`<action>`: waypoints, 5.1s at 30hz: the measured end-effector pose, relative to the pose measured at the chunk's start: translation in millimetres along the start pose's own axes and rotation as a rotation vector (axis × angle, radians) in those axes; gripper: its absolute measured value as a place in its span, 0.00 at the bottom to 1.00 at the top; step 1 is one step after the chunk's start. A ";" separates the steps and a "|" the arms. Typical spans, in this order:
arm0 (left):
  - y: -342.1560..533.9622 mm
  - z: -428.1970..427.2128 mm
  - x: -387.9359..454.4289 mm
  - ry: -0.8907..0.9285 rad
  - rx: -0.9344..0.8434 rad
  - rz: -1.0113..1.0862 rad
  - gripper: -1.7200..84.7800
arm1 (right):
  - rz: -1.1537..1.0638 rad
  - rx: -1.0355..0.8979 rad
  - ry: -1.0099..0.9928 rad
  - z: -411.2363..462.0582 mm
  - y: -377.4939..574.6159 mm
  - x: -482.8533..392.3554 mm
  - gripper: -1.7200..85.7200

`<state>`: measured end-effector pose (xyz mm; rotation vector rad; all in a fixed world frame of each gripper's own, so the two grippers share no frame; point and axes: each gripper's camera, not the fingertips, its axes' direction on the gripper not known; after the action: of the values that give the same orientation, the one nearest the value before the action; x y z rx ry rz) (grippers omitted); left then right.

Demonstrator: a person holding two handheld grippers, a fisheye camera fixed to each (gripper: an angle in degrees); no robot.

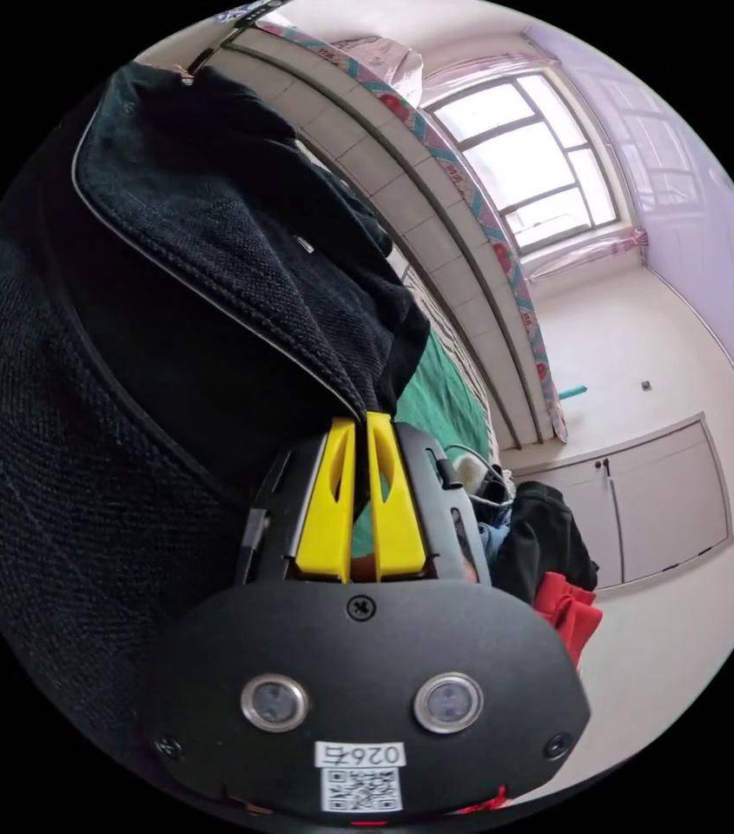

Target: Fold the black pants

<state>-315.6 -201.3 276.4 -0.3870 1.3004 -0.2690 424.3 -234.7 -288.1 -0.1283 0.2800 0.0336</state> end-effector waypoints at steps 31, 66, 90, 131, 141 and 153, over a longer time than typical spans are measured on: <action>86.4 -43.0 62.5 -0.471 -0.028 0.106 0.01 | 0.176 -0.007 -0.676 22.7 72.0 135.1 0.01; 179.7 -33.5 301.7 -0.966 -0.018 0.578 0.22 | 0.823 -0.190 -0.677 117.8 303.9 298.7 0.08; 61.7 16.9 285.7 -1.050 -0.454 0.443 0.15 | 0.740 -0.296 -0.750 184.4 287.9 298.7 0.01; 25.8 -166.1 316.1 -0.908 -0.043 0.349 0.01 | 0.562 -0.089 -0.168 39.9 69.4 205.8 0.01; 1.8 -113.7 216.6 -0.831 -0.456 0.210 0.01 | 0.373 -0.382 -0.303 108.2 53.0 181.0 0.00; 64.8 -97.2 350.7 -0.265 -0.396 0.865 0.01 | 0.529 -0.037 -0.658 55.8 69.8 230.2 0.00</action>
<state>-323.4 -297.0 -80.6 -0.1522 1.1438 0.7524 657.1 -154.7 -307.3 -0.0711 -0.3516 0.5958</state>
